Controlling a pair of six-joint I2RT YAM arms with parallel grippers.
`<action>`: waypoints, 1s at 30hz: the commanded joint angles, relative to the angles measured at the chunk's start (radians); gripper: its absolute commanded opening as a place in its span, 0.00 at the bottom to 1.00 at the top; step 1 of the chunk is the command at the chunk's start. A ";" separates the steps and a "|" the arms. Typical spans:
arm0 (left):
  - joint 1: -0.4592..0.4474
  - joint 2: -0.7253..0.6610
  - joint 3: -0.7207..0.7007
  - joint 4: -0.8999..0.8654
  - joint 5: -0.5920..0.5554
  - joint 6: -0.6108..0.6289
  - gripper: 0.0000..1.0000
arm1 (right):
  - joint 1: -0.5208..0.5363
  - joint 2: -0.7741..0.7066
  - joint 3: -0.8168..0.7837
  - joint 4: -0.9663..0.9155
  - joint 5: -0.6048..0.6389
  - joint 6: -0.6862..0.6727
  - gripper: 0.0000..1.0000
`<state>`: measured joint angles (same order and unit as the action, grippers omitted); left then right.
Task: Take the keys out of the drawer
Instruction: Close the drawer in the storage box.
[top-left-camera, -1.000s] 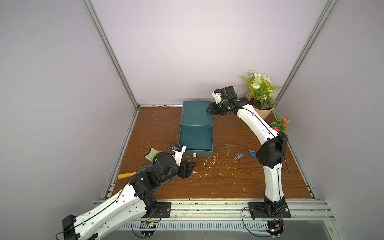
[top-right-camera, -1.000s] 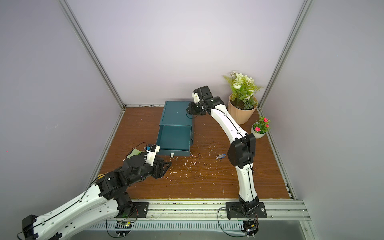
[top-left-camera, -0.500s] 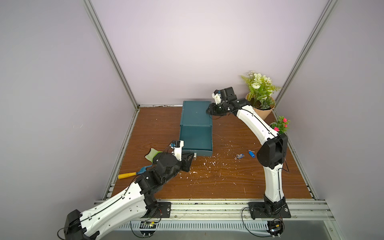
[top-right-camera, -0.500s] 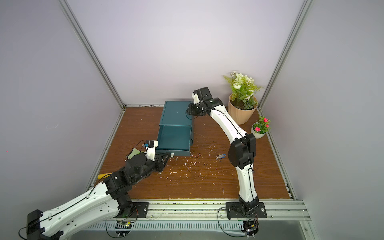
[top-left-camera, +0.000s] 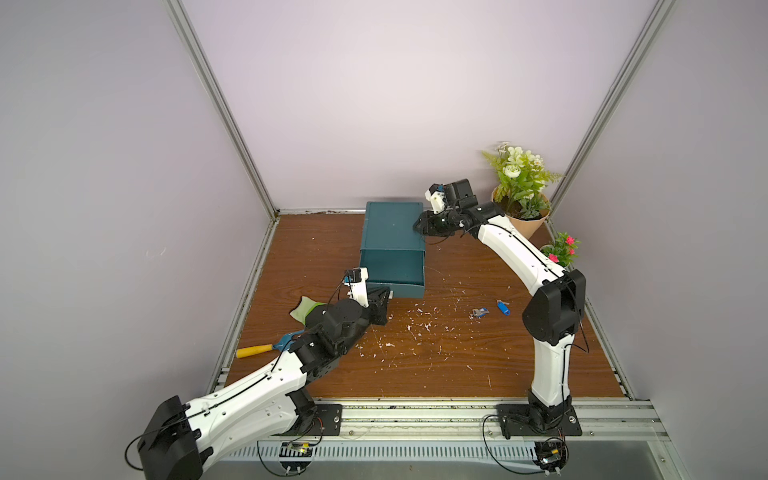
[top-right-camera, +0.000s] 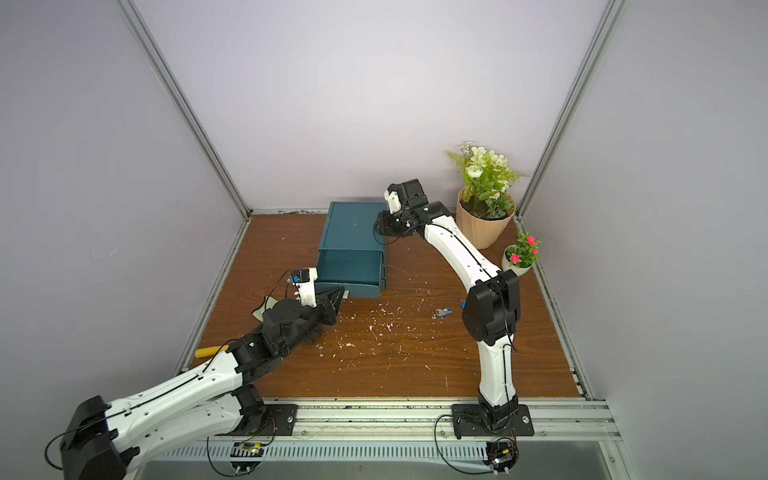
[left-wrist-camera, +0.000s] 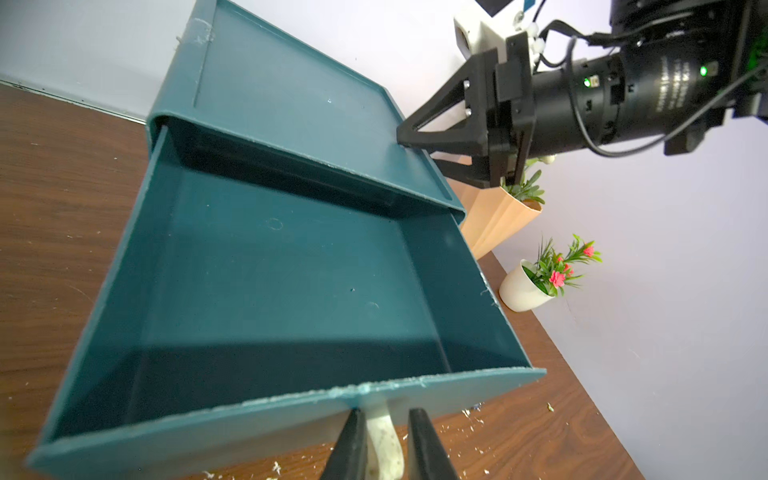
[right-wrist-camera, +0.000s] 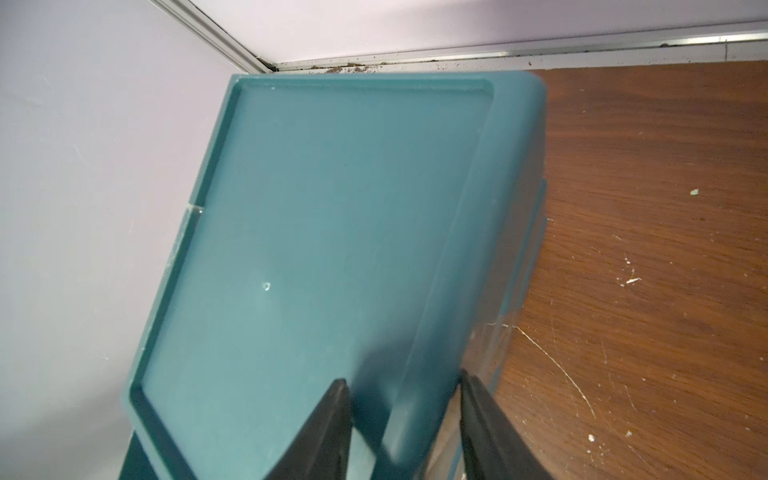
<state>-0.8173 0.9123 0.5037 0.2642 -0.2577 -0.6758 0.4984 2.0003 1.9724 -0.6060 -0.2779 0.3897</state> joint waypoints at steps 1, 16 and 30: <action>0.015 0.034 0.003 0.107 -0.060 -0.014 0.22 | 0.019 -0.036 -0.069 -0.052 -0.034 -0.024 0.45; 0.048 0.284 0.122 0.144 -0.116 -0.184 0.24 | 0.018 -0.098 -0.174 0.002 -0.098 -0.026 0.45; 0.057 0.390 0.126 0.275 -0.180 -0.369 0.33 | 0.017 -0.116 -0.198 0.004 -0.106 -0.042 0.45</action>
<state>-0.7773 1.2884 0.6186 0.4850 -0.4057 -1.0069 0.5007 1.9068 1.8118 -0.5144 -0.3458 0.3820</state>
